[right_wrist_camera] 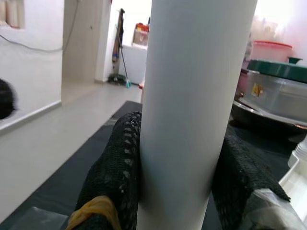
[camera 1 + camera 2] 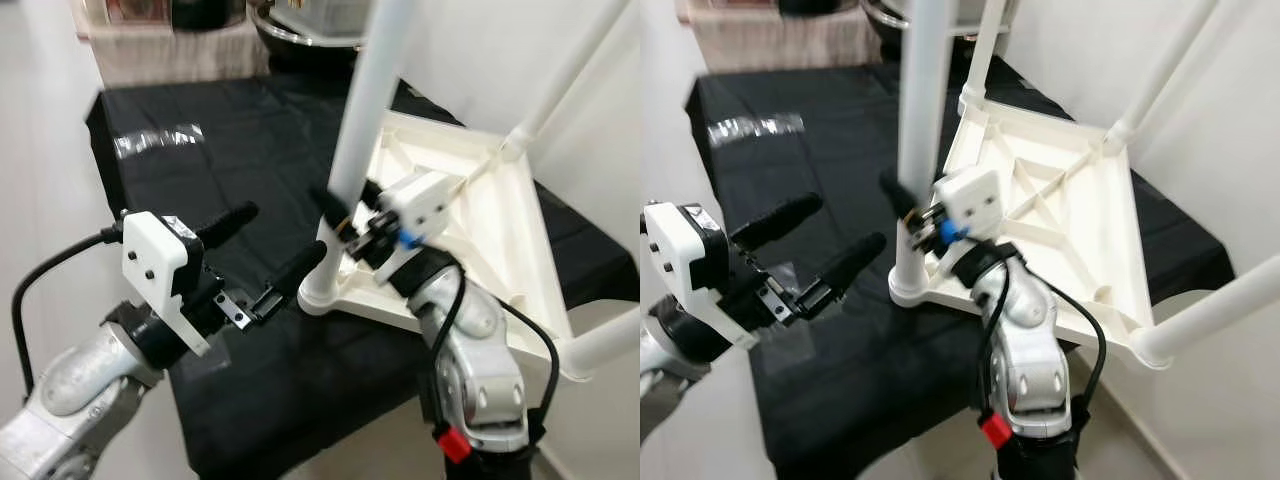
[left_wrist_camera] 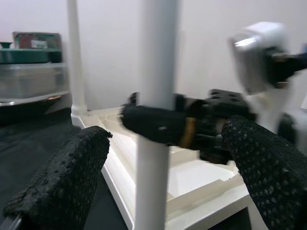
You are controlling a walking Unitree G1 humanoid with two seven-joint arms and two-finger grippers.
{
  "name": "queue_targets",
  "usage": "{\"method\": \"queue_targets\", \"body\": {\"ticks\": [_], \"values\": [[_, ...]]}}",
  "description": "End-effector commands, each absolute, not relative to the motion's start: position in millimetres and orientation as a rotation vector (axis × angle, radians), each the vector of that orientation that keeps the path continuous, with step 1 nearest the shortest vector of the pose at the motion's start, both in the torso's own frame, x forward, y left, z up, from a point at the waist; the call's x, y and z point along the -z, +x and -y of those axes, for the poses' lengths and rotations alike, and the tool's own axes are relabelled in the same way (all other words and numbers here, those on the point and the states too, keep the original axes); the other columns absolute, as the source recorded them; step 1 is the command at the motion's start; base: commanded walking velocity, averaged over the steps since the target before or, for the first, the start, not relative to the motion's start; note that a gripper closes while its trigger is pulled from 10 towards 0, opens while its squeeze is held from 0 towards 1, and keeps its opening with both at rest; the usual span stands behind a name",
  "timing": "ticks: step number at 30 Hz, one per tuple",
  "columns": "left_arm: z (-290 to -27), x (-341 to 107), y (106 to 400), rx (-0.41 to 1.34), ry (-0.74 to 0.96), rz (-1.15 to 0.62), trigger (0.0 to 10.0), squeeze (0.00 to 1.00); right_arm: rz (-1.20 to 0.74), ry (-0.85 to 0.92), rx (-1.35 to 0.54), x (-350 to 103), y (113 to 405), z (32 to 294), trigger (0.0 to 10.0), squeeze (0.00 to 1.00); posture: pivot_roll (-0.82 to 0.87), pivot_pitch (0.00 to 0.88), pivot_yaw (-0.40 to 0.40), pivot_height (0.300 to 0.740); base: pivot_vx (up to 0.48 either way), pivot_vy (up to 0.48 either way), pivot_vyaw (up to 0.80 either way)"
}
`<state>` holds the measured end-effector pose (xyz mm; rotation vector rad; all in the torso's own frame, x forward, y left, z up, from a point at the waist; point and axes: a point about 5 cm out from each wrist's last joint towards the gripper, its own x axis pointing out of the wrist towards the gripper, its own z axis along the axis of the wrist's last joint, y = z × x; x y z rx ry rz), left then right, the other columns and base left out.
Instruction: Building children table
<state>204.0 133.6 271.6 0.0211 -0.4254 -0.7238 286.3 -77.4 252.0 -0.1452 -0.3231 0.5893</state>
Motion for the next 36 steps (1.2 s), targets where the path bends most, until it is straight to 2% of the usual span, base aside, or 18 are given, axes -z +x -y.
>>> {"method": "queue_targets", "body": {"ticks": [1,4,5,6,9,12,14,15,21,24,25,29,30,36], "values": [[-132.5,-272.0,204.9,0.733,0.030,0.426,10.0,0.00,0.027,-0.194,-0.535,-204.6,313.4,86.1,4.4,0.00,0.12,0.191,-0.154,0.740,0.000,0.000,0.00],[-133.4,-272.0,205.2,0.731,0.032,0.426,10.0,0.00,0.030,-0.188,-0.529,-209.0,313.2,83.2,4.4,0.00,0.12,0.191,-0.152,0.740,0.000,0.000,0.00],[-134.3,-271.2,205.0,0.729,0.035,0.422,10.0,0.00,0.036,-0.170,-0.553,-215.6,317.9,82.9,10.0,0.22,0.12,0.189,-0.147,0.740,0.000,0.000,0.00],[-134.9,-270.8,204.7,0.728,0.037,0.420,10.0,0.00,0.066,-0.124,-0.588,-227.6,323.2,83.8,10.0,1.00,0.12,0.190,-0.136,0.740,0.000,0.000,0.00],[-135.3,-270.8,204.4,0.728,0.037,0.419,10.0,0.00,0.091,-0.091,-0.612,-236.1,326.0,84.5,10.0,1.00,0.12,0.190,-0.134,0.740,0.000,0.000,0.00],[-134.0,-270.8,203.6,0.731,0.033,0.418,10.0,0.00,0.188,-0.116,-0.664,-261.5,337.9,96.8,10.0,1.00,0.12,0.202,-0.130,0.740,0.000,0.000,0.00],[-132.7,-270.8,202.5,0.735,0.024,0.417,10.0,0.00,0.239,-0.153,-0.862,-284.3,342.9,106.4,10.0,1.00,0.12,0.207,-0.128,0.740,0.000,0.000,0.00],[-132.2,-269.8,202.1,0.735,0.021,0.414,10.0,0.00,0.259,-0.155,-0.958,-298.4,348.4,112.9,10.0,0.00,0.12,0.216,-0.134,0.740,0.000,0.000,0.00],[-131.6,-267.7,200.0,0.728,0.017,0.403,10.0,0.00,0.280,-0.137,-1.235,-324.8,357.8,120.5,10.0,0.00,0.13,0.233,-0.149,0.740,0.000,0.000,0.00],[-131.6,-267.7,200.0,0.728,0.017,0.403,10.0,0.00,0.280,-0.137,-1.235,-324.8,357.8,120.5,10.0,0.00,0.13,0.233,-0.149,0.740,0.000,0.000,0.00],[-131.8,-267.8,198.8,0.724,0.016,0.402,10.0,0.00,0.278,-0.130,-1.309,-329.5,359.1,121.4,10.0,0.00,0.14,0.243,-0.159,0.740,0.000,0.000,0.00],[-133.2,-267.7,197.5,0.716,0.018,0.399,10.0,0.00,0.284,-0.122,-1.337,-336.2,363.0,122.0,10.0,0.00,0.15,0.248,-0.164,0.740,0.000,0.000,0.00],[-134.1,-267.8,196.1,0.710,0.019,0.397,10.0,0.00,0.299,-0.114,-1.367,-342.3,365.0,122.0,0.0,0.00,0.15,0.252,-0.166,0.740,0.000,0.000,0.00],[-134.1,-267.3,195.0,0.708,0.016,0.395,10.0,0.00,0.318,-0.100,-1.452,-346.4,366.2,124.2,0.0,0.00,0.14,0.255,-0.160,0.740,0.000,0.000,0.00]]}}
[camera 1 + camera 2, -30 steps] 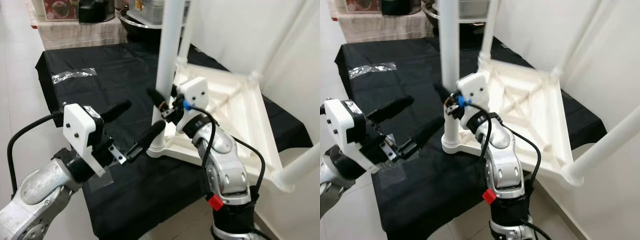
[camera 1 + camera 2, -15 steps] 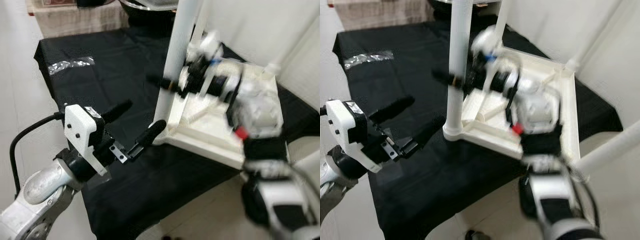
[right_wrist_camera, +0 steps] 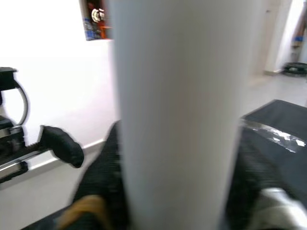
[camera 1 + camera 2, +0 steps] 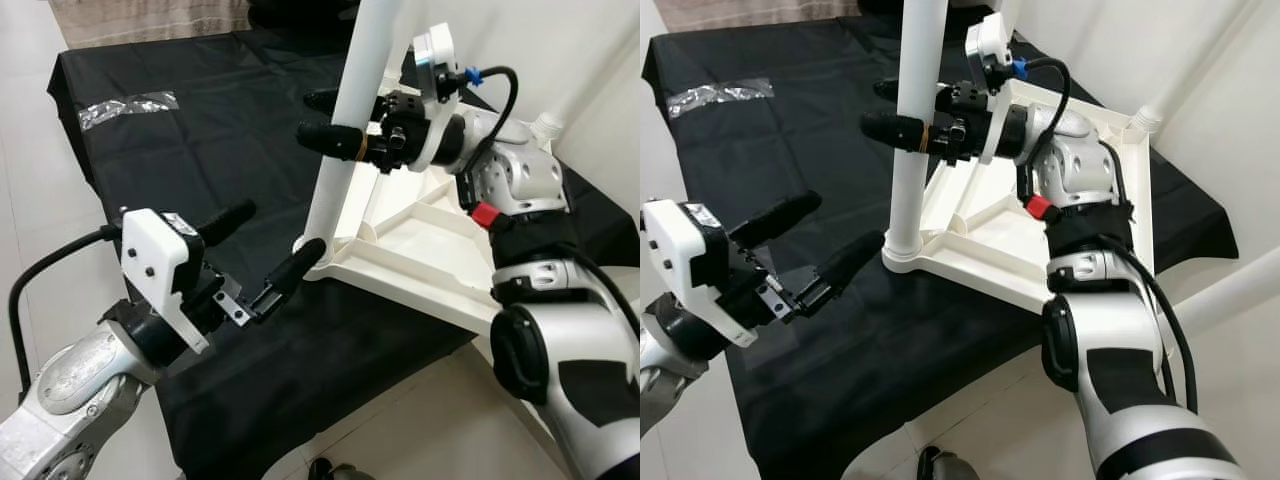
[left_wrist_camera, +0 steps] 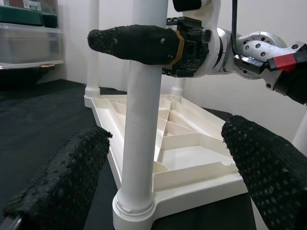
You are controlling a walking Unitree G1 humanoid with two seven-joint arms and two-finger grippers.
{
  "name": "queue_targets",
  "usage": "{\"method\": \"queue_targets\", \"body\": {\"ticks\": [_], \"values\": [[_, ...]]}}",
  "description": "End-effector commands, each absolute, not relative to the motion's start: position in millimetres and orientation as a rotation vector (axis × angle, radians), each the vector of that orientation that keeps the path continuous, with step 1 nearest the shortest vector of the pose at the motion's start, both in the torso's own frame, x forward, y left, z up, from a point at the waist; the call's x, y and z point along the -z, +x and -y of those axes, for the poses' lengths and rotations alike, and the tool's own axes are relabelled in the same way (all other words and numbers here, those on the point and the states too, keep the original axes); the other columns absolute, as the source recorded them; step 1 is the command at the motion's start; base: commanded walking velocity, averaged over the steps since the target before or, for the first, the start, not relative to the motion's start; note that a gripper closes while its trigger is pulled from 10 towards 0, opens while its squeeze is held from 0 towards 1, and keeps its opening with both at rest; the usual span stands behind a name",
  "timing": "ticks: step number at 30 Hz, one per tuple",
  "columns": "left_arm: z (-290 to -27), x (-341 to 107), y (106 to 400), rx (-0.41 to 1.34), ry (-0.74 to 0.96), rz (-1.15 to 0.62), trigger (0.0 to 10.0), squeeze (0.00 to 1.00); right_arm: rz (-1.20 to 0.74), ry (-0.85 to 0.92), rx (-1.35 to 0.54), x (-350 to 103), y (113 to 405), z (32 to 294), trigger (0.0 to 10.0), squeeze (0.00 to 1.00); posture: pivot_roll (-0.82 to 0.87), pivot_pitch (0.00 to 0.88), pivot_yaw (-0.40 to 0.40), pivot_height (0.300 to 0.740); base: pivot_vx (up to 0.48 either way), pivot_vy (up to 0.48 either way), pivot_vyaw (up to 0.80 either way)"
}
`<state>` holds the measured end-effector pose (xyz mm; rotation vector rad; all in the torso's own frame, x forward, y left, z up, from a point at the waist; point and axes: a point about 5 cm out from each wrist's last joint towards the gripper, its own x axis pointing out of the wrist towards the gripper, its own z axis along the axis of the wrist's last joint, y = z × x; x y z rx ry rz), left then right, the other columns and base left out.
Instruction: Building children table
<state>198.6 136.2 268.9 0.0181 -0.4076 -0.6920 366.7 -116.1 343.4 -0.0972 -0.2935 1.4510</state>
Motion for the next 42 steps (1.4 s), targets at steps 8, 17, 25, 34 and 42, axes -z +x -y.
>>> {"method": "queue_targets", "body": {"ticks": [8,17,25,34,42], "values": [[-134.3,-266.5,196.0,0.701,0.010,0.400,10.0,0.00,0.233,-0.122,-1.316,-318.8,358.3,153.7,0.0,0.00,0.10,0.252,-0.166,0.740,0.000,0.000,0.00],[-138.9,-268.0,199.3,0.702,0.027,0.397,10.0,0.00,-0.073,-0.186,-0.157,-176.5,309.9,146.7,0.0,0.00,0.13,0.226,-0.158,0.740,0.000,0.000,0.00],[-138.6,-270.6,202.4,0.709,0.030,0.416,10.0,0.00,0.068,-0.176,-0.362,-214.5,343.0,115.6,0.0,0.00,0.12,0.209,-0.159,0.740,0.000,0.000,0.00],[-135.4,-268.3,203.7,0.727,0.017,0.408,10.0,0.00,0.083,-0.221,-0.279,-234.8,347.5,127.4,10.0,0.00,0.09,0.212,-0.134,0.740,0.000,0.000,0.00],[-133.3,-267.7,205.4,0.734,0.013,0.404,10.0,0.00,0.161,-0.194,-0.391,-260.9,358.9,137.2,10.0,1.00,0.09,0.216,-0.131,0.740,0.000,0.000,0.00]]}}
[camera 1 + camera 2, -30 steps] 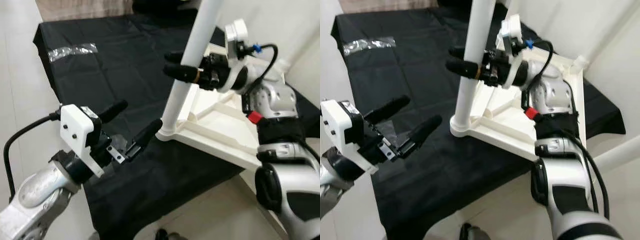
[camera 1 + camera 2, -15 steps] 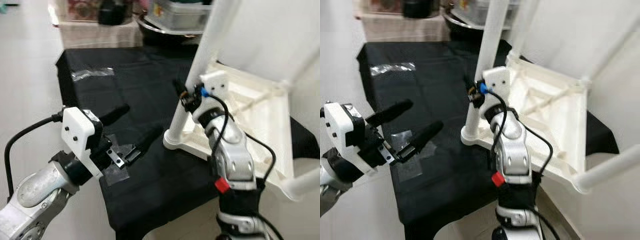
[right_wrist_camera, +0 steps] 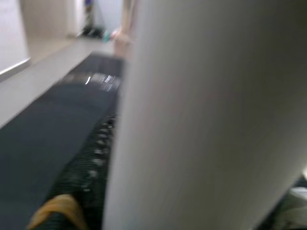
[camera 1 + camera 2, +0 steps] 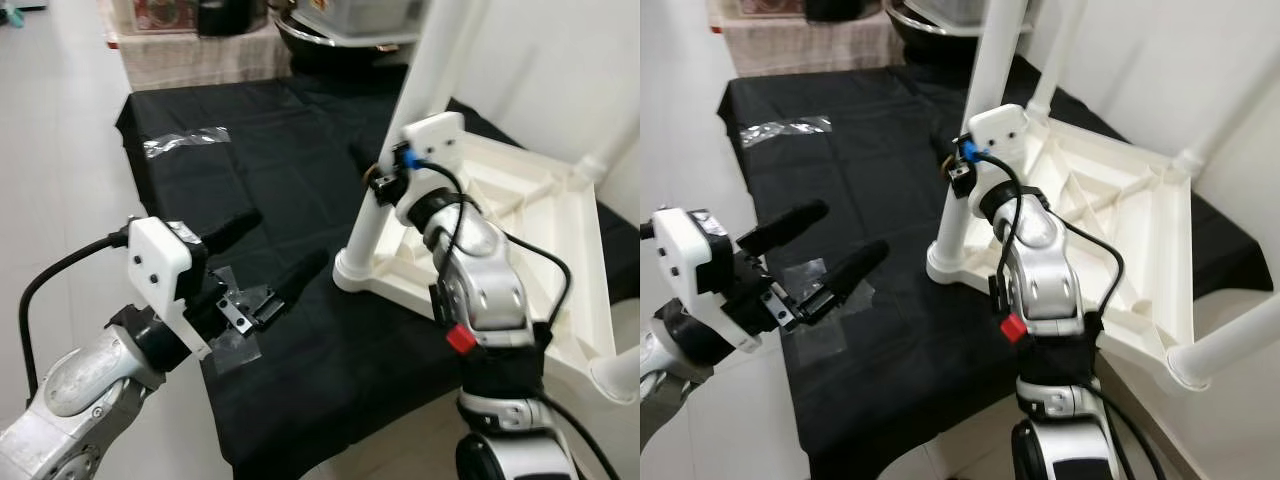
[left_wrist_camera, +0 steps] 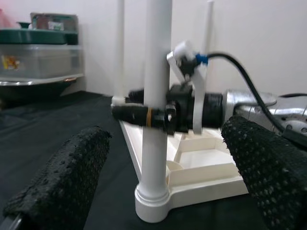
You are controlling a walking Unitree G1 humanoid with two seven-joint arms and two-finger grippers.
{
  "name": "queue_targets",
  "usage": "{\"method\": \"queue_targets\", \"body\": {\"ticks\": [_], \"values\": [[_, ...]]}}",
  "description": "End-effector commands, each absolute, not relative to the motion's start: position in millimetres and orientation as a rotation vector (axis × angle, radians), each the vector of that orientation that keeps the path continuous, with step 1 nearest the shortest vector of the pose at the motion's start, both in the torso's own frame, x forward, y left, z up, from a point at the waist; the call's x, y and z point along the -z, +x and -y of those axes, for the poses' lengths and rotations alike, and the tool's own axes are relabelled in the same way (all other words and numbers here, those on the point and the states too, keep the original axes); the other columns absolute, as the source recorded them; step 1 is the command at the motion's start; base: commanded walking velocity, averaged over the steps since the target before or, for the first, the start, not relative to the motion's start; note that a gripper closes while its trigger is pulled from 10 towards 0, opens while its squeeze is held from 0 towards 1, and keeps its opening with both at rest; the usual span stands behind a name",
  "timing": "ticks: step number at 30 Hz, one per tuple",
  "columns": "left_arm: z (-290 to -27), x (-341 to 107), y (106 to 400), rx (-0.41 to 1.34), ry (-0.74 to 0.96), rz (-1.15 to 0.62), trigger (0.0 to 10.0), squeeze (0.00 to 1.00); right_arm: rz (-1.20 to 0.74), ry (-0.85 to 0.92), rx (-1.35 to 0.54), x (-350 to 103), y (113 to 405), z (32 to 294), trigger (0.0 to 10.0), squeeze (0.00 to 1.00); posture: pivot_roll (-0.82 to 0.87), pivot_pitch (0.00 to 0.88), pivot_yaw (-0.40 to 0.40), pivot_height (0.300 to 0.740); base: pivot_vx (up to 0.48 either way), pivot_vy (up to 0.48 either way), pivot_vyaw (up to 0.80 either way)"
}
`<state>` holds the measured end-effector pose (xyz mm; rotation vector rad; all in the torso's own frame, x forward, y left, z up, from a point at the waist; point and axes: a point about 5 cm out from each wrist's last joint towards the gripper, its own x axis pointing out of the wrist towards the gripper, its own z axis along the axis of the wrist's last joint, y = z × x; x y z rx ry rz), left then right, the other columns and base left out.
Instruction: Building children table
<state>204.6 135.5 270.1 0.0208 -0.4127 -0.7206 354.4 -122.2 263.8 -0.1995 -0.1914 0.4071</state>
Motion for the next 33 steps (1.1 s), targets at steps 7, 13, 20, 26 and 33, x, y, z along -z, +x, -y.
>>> {"method": "queue_targets", "body": {"ticks": [7,13,20,26,33], "values": [[-131.1,-269.9,206.0,0.737,0.008,0.421,10.0,0.00,0.156,-0.234,-0.731,-269.4,357.2,141.1,10.0,1.00,0.08,0.217,-0.143,0.740,0.000,0.000,0.00],[-129.3,-270.0,204.6,0.741,0.003,0.420,10.0,0.00,0.078,-0.294,-0.896,-264.7,357.7,160.9,10.0,1.00,0.08,0.238,-0.144,0.740,0.000,0.000,0.00],[-129.1,-270.5,203.7,0.743,0.003,0.419,10.0,0.00,0.062,-0.291,-1.001,-264.0,358.8,161.3,10.0,0.00,0.09,0.241,-0.142,0.740,0.000,0.000,0.00],[-129.1,-270.2,202.0,0.744,0.002,0.415,10.0,0.00,0.118,-0.249,-1.118,-273.9,362.2,154.2,10.0,0.00,0.10,0.242,-0.140,0.740,0.000,0.000,0.00],[-128.8,-270.3,201.3,0.744,0.003,0.414,10.0,0.00,0.135,-0.246,-1.123,-280.1,368.3,156.4,10.0,0.00,0.10,0.243,-0.141,0.740,0.000,0.000,0.00]]}}
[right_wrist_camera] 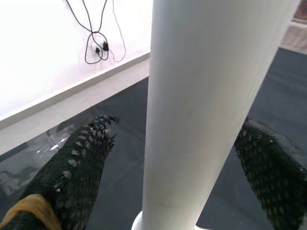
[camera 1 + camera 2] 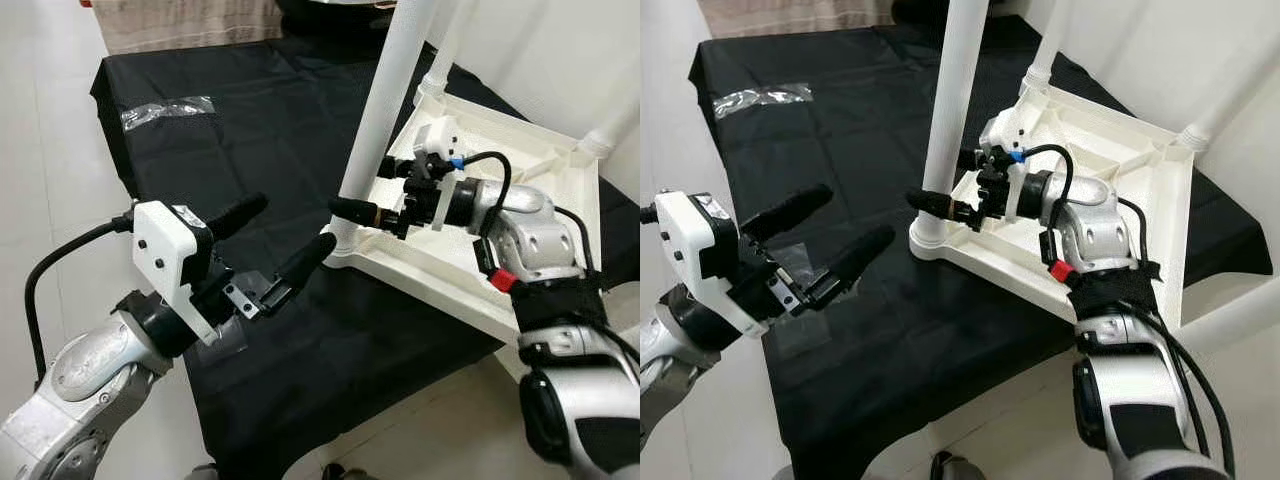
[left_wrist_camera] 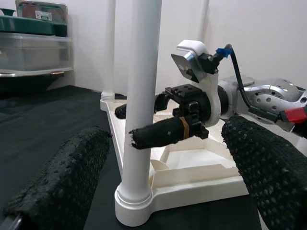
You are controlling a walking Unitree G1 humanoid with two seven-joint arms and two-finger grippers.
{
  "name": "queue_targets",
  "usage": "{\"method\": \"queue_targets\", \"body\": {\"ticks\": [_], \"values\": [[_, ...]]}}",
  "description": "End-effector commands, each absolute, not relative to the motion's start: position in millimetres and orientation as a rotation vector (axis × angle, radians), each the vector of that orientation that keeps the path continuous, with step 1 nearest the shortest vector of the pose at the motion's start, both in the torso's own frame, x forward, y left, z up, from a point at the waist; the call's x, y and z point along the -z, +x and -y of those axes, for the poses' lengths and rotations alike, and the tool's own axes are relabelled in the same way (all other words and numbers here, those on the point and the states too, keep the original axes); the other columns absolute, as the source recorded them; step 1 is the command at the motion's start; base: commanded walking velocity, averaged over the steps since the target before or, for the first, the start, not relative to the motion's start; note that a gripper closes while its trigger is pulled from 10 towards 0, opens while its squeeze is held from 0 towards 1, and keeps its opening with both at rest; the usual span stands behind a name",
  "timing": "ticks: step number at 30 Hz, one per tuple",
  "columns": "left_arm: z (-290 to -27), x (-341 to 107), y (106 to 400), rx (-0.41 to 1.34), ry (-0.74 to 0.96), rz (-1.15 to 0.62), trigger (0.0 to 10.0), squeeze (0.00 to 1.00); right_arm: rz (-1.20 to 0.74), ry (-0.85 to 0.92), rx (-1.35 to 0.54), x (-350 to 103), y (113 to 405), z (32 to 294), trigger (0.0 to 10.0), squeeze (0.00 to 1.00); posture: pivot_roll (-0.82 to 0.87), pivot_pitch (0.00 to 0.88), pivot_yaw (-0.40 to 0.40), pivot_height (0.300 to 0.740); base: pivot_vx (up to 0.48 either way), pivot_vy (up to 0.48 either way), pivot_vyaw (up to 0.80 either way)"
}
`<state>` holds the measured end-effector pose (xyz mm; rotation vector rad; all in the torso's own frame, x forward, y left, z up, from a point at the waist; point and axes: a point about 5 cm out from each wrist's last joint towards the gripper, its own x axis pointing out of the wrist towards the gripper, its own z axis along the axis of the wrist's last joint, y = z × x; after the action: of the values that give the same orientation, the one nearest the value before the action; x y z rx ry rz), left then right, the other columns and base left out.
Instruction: Building children table
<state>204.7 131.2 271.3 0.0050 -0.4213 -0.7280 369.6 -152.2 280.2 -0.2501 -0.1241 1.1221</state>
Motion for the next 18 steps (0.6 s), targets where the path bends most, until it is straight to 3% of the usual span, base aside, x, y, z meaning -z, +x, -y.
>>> {"method": "queue_targets", "body": {"ticks": [1,2,18], "values": [[-128.6,-270.2,200.7,0.744,0.003,0.413,10.0,0.00,0.143,-0.248,-1.114,-283.8,372.3,157.1,10.0,0.00,0.11,0.248,-0.147,0.740,0.000,0.000,0.00],[-128.6,-270.0,200.1,0.742,0.003,0.412,10.0,0.00,0.152,-0.245,-1.115,-287.9,375.6,156.8,0.0,0.00,0.11,0.250,-0.150,0.740,0.000,0.000,0.00],[-130.5,-268.3,198.6,0.725,0.003,0.404,10.0,0.00,0.134,-0.200,-1.173,-280.3,371.9,160.8,0.0,0.00,0.10,0.249,-0.159,0.740,0.000,0.000,0.00]]}}
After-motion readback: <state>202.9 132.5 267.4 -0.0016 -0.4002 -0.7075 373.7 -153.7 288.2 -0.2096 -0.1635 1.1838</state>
